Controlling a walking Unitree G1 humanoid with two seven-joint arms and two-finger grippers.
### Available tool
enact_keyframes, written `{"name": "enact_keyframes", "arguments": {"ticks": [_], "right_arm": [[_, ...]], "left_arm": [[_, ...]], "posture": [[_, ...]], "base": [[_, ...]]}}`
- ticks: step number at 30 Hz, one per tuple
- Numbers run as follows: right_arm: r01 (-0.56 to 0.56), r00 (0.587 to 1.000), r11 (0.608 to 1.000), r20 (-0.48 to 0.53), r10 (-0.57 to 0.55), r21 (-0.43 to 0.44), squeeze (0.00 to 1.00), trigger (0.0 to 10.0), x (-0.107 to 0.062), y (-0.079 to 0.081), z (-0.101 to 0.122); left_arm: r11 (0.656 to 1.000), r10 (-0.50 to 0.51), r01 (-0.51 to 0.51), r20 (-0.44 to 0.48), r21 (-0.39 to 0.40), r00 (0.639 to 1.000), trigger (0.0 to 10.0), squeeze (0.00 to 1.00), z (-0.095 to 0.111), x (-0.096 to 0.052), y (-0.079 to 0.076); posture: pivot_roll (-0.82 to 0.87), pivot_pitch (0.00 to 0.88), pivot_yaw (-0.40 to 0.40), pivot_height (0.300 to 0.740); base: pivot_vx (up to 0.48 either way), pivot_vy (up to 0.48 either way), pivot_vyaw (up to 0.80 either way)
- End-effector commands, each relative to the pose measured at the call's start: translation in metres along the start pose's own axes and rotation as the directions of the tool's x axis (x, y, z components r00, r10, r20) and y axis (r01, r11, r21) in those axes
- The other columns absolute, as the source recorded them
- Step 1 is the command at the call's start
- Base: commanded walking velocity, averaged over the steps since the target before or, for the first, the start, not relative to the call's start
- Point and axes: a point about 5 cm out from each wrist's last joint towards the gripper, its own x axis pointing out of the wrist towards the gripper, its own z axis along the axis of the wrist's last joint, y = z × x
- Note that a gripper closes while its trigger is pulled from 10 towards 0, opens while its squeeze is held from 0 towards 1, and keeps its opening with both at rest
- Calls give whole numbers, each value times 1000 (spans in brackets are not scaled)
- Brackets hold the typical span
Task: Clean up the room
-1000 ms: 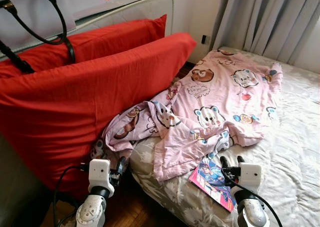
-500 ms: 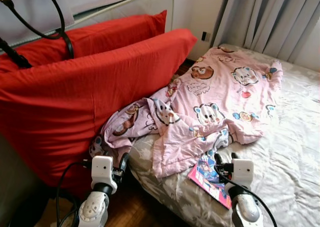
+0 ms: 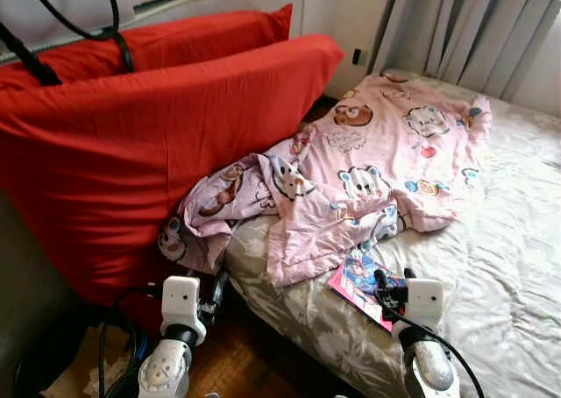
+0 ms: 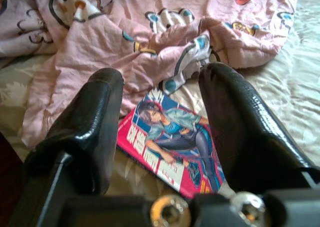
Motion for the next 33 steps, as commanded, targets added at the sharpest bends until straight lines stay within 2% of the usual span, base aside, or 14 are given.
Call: {"name": "enact_keyframes", "arguments": {"ticks": [1, 6, 9, 16, 33], "right_arm": [[5, 999, 1000, -33, -5, 3, 0, 10000, -1, -2, -5], [1, 999, 1000, -47, -1, 3, 0, 10000, -1, -1, -6], [-14, 996, 1000, -89, 14, 1, 0, 10000, -1, 0, -11], [-58, 995, 998, -83, 59, 5, 0, 10000, -1, 4, -12], [-51, 993, 999, -103, 52, 16, 0, 10000, 0, 3, -14]], "left_arm": [[1000, -20, 20, -8, 4, 1000, 10000, 0, 0, -1, -4], [1000, -22, 22, -12, 3, 1000, 10000, 0, -1, -1, -4], [1000, -22, 22, -14, 2, 1000, 10000, 0, -1, -2, -3], [1000, -29, 29, -14, -3, 999, 10000, 0, 0, -2, -4], [999, -52, 52, -45, -7, 998, 10000, 0, -4, -4, -8]], "posture": [[22, 68, -59, 665], [21, 68, -58, 665], [24, 67, -57, 661], [24, 70, -56, 651], [24, 71, -54, 651]], "base": [[0, 0, 0], [0, 0, 0], [0, 0, 0], [0, 0, 0], [0, 0, 0]]}}
